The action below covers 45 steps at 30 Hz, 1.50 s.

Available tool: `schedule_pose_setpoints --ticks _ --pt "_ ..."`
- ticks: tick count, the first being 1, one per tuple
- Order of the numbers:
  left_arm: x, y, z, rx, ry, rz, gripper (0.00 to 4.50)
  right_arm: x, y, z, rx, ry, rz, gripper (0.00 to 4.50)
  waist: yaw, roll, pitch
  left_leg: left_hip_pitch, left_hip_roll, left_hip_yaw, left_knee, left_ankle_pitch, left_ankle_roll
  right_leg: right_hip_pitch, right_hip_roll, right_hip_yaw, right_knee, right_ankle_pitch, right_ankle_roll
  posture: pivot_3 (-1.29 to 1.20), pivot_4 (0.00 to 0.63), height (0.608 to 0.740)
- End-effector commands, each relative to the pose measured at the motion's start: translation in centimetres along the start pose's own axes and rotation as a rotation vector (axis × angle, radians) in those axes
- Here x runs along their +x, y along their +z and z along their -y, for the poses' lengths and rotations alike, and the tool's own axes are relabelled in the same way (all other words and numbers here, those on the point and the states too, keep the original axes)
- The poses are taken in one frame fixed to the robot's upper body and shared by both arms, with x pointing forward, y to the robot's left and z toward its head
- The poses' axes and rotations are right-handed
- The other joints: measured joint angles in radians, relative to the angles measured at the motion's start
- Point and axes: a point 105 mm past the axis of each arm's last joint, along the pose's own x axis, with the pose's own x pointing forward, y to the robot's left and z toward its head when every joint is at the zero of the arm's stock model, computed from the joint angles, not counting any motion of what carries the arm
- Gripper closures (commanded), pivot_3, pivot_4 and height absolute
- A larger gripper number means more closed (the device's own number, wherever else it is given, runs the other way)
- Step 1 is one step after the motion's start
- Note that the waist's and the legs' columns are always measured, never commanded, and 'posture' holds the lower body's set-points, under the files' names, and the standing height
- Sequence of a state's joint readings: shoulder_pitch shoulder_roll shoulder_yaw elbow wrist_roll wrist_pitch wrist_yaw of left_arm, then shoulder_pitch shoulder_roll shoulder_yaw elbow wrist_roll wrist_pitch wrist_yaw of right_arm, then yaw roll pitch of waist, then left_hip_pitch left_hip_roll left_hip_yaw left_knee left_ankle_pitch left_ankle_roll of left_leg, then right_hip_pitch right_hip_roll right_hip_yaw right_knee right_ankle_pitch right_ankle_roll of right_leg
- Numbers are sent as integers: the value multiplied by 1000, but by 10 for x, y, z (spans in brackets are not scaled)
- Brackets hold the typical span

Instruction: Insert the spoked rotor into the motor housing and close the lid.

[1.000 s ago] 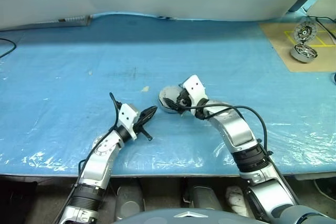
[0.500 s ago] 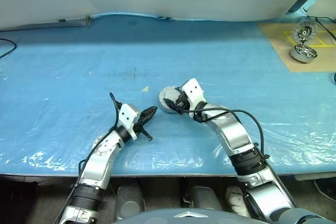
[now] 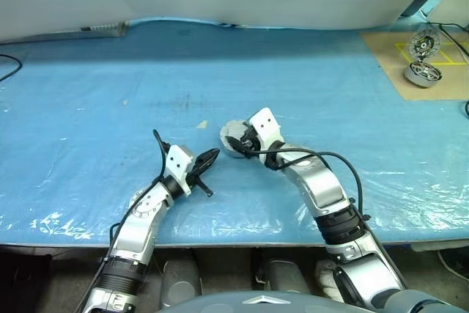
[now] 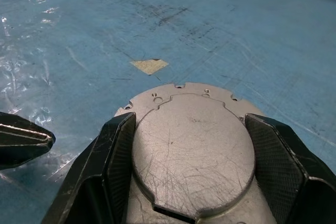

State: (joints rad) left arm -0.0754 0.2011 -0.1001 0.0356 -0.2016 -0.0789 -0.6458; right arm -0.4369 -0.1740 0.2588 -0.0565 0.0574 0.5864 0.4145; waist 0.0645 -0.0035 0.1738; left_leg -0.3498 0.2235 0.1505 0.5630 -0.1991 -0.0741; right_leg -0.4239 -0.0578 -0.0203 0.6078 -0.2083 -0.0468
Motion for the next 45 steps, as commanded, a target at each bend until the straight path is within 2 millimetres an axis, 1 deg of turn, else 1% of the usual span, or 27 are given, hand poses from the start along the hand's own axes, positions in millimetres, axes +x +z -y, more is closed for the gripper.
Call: schedule_pose_setpoints --ticks 1,5,11,21,27,29,32,34,36,37,39,41,43,45 --pt "0 7 1 11 -1 28 4500 2 2 -10 -31 15 -4 1534 0 0 0 0 0 0 0 0 0 0 0 0 0 0 0 0 150 740" --pt "0 8 1 11 1 28 4500 3 -3 -10 -53 8 -20 1534 -3 0 0 0 0 0 0 0 0 0 0 0 0 0 0 0 150 740" --pt "0 8 0 12 4 26 4500 4 -12 1 -91 -23 -49 1534 -13 0 0 0 0 0 0 0 0 0 0 0 0 0 0 0 150 740" --pt "0 4 0 8 6 17 4500 -1 -23 16 -86 -32 -82 1534 -16 1 -1 0 -1 0 0 0 0 3 -1 0 0 0 0 0 150 740" --pt "-1 2 -1 -13 19 8 4500 -1 -30 16 -89 -14 -99 1534 -16 1 -1 0 -1 0 0 0 0 3 -1 0 0 0 0 0 150 740" --pt "2 6 -10 -61 75 15 4500 -1 -31 15 -84 -11 -101 1534 -15 2 -2 0 -1 0 0 0 0 3 -1 0 0 0 0 0 150 740" --pt "10 12 -32 -146 173 -31 4500 0 -31 12 -73 -6 -98 1534 -13 2 -2 0 -1 0 1 0 0 3 -1 0 0 0 0 0 150 740" --pt "15 16 -40 -199 189 -58 4500 0 -31 11 -71 -5 -99 1534 -12 2 -2 0 -1 0 1 0 0 3 -1 0 1 0 0 0 150 740" --pt "22 22 -54 -302 215 -99 4500 0 -32 9 -68 -4 -101 1534 -13 2 -2 0 -1 0 1 0 0 3 -1 0 1 0 0 0 150 740" --pt "27 27 -59 -379 206 -113 4500 0 -33 8 -66 -2 -102 1534 -13 2 -2 0 -1 0 1 0 0 3 -1 0 1 0 0 0 150 740" --pt "34 31 -60 -496 166 -156 4500 0 -34 7 -64 1 -104 1534 -13 2 -2 0 -1 0 1 0 0 3 -1 0 1 0 0 0 150 740" --pt "42 36 -54 -621 83 -185 4500 1 -34 6 -63 3 -105 1534 -14 2 -3 0 -1 0 1 0 0 3 -1 0 1 0 0 0 150 740" --pt "47 41 -51 -677 41 -193 4500 1 -34 5 -62 3 -106 1534 -15 2 -3 0 -2 -1 1 0 0 3 -1 0 0 0 0 0 150 740" --pt "56 43 -50 -685 21 -200 4500 1 -34 5 -61 2 -106 1534 -15 2 -3 -1 -2 -1 1 0 0 3 -1 0 0 0 0 0 150 740"
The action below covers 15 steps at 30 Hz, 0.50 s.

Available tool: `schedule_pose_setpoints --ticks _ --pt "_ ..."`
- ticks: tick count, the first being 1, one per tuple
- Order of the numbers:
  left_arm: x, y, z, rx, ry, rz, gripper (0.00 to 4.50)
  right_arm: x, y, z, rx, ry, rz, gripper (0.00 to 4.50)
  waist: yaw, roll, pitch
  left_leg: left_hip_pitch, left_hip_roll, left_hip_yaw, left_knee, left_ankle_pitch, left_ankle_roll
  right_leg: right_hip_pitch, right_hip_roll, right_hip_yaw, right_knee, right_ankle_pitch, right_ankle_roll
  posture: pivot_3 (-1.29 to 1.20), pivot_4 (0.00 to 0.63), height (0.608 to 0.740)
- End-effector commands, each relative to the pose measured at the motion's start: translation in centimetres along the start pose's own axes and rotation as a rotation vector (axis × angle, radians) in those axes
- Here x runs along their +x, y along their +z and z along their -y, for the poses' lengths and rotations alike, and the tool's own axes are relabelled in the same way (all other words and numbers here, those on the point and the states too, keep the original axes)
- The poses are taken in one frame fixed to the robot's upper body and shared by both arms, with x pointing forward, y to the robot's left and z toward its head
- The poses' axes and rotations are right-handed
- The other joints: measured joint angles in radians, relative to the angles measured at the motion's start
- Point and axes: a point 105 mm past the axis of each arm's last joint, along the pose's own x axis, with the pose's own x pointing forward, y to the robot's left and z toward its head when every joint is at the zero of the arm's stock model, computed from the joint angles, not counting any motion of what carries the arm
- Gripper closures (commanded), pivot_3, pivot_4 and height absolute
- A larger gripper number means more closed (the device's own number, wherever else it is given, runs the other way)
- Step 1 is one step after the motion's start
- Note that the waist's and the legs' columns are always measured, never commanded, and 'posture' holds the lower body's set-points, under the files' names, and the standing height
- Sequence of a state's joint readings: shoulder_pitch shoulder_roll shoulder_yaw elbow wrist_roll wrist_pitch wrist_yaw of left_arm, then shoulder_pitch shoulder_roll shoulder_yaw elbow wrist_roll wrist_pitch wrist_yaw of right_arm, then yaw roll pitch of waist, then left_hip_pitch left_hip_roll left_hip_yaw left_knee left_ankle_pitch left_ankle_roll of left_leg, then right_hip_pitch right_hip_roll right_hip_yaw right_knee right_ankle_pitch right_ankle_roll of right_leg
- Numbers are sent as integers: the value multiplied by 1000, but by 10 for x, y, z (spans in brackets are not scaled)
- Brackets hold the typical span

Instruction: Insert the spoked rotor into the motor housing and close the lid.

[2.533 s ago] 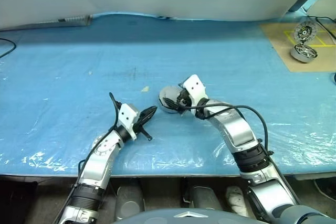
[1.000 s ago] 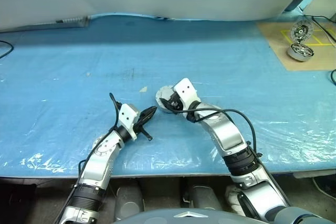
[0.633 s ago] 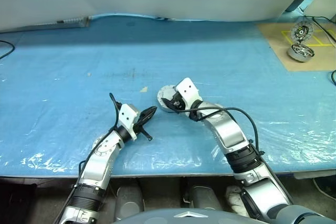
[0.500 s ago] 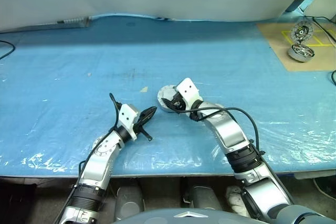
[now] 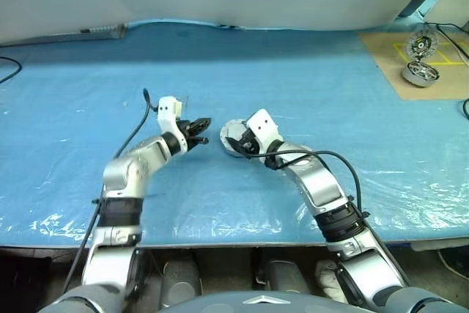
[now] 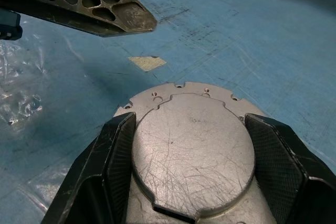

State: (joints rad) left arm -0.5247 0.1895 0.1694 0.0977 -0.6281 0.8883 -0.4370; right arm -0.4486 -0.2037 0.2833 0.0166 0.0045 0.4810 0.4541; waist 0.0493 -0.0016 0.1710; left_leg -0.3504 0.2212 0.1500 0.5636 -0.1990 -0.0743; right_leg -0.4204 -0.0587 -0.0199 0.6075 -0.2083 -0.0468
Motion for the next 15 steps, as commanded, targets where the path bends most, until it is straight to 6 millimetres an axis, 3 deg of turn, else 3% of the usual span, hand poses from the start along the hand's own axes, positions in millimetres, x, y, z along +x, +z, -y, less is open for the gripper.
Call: schedule_pose_setpoints --ticks 1,7,15 --pt "10 2 7 -38 -50 -26 4500 -2 -27 -1 31 -12 -103 1534 0 0 0 0 0 0 0 0 0 0 0 0 0 0 0 0 150 740" --pt "24 -13 9 2 -44 -108 4500 -3 -26 0 31 -20 -103 1534 1 0 0 0 0 0 0 0 0 0 0 0 0 0 0 0 150 740" --pt "21 -35 7 71 -27 -231 4500 -5 -28 0 31 -25 -107 1534 6 0 0 0 0 -1 0 0 0 1 0 -1 -1 0 0 0 150 740"
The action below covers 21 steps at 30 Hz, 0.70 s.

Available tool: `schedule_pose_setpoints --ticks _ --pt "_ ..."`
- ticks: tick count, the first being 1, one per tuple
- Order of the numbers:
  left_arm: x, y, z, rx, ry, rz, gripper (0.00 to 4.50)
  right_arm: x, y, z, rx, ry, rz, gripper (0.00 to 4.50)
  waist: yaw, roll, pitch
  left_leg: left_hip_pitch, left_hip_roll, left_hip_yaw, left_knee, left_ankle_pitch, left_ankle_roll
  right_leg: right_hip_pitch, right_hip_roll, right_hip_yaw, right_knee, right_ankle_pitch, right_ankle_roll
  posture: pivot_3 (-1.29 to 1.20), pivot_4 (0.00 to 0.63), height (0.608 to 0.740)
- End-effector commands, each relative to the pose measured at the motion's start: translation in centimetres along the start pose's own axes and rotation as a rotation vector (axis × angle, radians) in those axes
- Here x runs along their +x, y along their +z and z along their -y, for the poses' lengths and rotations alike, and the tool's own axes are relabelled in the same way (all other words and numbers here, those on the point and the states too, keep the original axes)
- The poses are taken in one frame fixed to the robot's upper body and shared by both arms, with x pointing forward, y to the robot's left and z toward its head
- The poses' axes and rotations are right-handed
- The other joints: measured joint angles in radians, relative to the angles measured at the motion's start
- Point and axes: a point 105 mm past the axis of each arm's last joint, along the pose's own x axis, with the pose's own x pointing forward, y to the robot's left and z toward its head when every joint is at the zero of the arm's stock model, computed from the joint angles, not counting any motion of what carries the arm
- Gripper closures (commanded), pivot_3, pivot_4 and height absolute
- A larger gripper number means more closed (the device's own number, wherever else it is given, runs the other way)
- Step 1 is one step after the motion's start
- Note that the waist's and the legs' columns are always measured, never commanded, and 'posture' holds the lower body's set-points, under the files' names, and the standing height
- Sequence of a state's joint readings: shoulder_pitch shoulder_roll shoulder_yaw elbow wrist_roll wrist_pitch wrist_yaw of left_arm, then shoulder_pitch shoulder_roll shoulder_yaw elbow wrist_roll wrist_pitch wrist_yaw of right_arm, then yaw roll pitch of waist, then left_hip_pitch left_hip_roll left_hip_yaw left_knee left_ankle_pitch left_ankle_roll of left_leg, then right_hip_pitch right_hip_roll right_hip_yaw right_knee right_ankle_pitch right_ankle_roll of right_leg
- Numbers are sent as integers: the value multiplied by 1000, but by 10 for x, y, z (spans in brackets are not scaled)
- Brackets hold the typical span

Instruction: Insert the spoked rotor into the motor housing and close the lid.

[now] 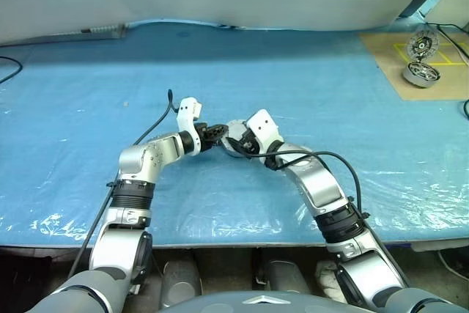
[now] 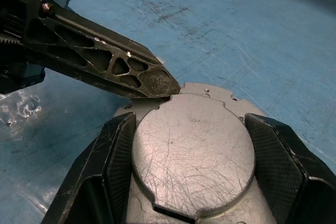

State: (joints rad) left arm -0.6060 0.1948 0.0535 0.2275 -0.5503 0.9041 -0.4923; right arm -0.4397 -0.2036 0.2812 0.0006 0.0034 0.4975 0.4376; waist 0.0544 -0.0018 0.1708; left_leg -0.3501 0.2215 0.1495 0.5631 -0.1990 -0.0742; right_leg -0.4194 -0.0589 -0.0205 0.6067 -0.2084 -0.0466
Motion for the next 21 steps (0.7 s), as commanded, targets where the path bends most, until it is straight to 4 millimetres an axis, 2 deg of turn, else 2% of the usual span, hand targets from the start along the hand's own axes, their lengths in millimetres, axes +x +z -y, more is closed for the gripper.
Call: schedule_pose_setpoints --ticks 1,18,21 --pt "1 -15 1 28 4 -76 4500 -3 -27 -1 23 -7 -101 1534 1 0 0 0 0 0 0 0 0 0 0 0 0 0 0 0 150 740" --pt "8 -19 13 50 -28 -94 4500 -4 -27 -3 48 -4 -100 1534 15 0 -1 1 0 0 -1 0 0 1 0 0 -1 -1 1 0 150 740" --pt "8 -19 11 58 -17 -93 4500 -9 -25 2 89 -14 -86 576 17 0 -1 0 0 0 -1 0 0 1 0 0 -2 -1 1 0 150 740"
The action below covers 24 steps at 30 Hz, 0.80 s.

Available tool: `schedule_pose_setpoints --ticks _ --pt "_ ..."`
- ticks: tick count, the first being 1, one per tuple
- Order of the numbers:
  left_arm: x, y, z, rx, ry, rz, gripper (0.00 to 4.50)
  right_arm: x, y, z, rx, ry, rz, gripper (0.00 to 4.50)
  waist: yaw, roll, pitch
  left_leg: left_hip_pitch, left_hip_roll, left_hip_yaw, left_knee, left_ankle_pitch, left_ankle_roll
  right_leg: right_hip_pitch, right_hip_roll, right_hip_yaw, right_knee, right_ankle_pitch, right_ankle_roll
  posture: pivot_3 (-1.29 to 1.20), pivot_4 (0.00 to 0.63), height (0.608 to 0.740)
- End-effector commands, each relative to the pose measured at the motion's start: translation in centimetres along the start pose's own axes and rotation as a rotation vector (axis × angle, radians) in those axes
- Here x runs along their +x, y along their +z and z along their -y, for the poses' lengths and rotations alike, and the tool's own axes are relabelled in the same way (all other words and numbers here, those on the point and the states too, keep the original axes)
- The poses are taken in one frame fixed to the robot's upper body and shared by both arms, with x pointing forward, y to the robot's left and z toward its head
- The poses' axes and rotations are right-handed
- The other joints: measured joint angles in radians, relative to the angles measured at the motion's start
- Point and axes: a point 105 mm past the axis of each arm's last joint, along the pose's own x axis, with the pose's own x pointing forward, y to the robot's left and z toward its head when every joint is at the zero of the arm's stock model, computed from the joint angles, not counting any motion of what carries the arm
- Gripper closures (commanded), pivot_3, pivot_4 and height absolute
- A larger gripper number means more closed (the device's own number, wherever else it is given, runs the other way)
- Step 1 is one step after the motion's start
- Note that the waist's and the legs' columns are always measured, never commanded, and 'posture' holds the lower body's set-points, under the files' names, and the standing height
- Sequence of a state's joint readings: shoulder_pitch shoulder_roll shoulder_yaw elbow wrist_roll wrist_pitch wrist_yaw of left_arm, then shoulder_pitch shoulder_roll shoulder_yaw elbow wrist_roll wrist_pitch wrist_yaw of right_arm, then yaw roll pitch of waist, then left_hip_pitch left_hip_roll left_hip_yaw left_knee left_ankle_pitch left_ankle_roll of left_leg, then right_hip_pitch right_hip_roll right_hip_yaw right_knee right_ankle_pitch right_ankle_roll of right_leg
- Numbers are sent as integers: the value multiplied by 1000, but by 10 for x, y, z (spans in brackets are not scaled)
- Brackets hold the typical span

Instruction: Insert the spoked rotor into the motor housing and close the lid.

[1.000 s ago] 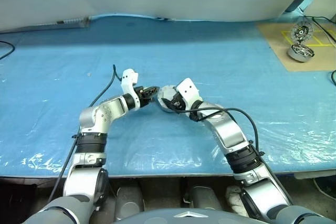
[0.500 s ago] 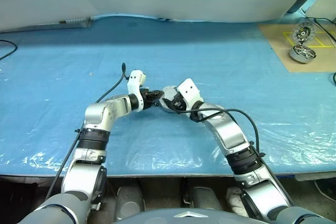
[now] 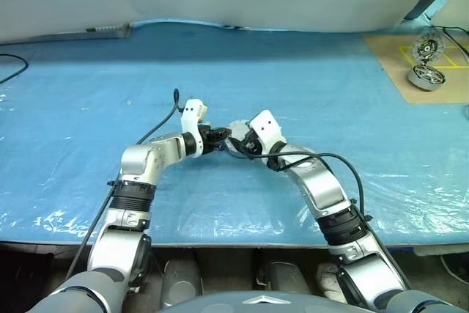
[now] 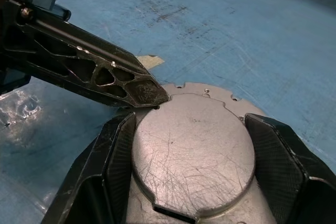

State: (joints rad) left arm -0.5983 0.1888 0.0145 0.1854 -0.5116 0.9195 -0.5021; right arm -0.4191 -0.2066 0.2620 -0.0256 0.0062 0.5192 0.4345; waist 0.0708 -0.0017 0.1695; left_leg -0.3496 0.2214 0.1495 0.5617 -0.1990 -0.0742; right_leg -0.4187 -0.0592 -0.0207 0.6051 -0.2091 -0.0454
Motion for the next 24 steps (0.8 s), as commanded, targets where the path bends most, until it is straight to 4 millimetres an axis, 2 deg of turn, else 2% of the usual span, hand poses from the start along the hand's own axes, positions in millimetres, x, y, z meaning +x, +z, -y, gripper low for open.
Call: schedule_pose_setpoints --ticks 1,2,7,12,18,22,24 --pt "6 -13 2 5 -5 -56 4500 -7 -21 1 81 1 -70 230 1 0 0 0 0 0 0 0 0 0 0 0 0 0 0 0 150 740" --pt "6 -13 1 7 -1 -54 4500 -11 -18 3 101 -1 -53 15 2 0 0 0 0 0 0 0 0 0 0 0 0 0 0 0 150 740" --pt "6 -12 -1 14 7 -49 4500 -37 -1 20 288 -52 71 15 6 0 0 -1 0 0 -2 0 0 0 0 -1 -2 -1 1 0 150 740" --pt "8 -12 0 22 -1 -51 4500 -54 5 41 604 -110 156 15 5 0 0 -1 0 0 -3 0 0 -2 0 -1 -2 -1 2 0 150 740" --pt "10 -13 2 31 -14 -54 4500 -50 -16 32 893 -72 88 15 6 0 0 -1 -1 0 -5 0 0 -2 0 -1 -4 -1 1 0 150 740" --pt "9 -13 2 34 -13 -55 4500 -41 -23 22 979 -43 38 15 4 1 0 -1 -1 0 -7 0 0 -2 0 -1 -6 -1 1 0 150 740" --pt "9 -13 1 35 -12 -56 4500 -38 -21 18 1023 -13 43 15 4 1 0 -1 -1 0 -8 0 0 -2 0 -1 -6 -1 1 0 150 740"
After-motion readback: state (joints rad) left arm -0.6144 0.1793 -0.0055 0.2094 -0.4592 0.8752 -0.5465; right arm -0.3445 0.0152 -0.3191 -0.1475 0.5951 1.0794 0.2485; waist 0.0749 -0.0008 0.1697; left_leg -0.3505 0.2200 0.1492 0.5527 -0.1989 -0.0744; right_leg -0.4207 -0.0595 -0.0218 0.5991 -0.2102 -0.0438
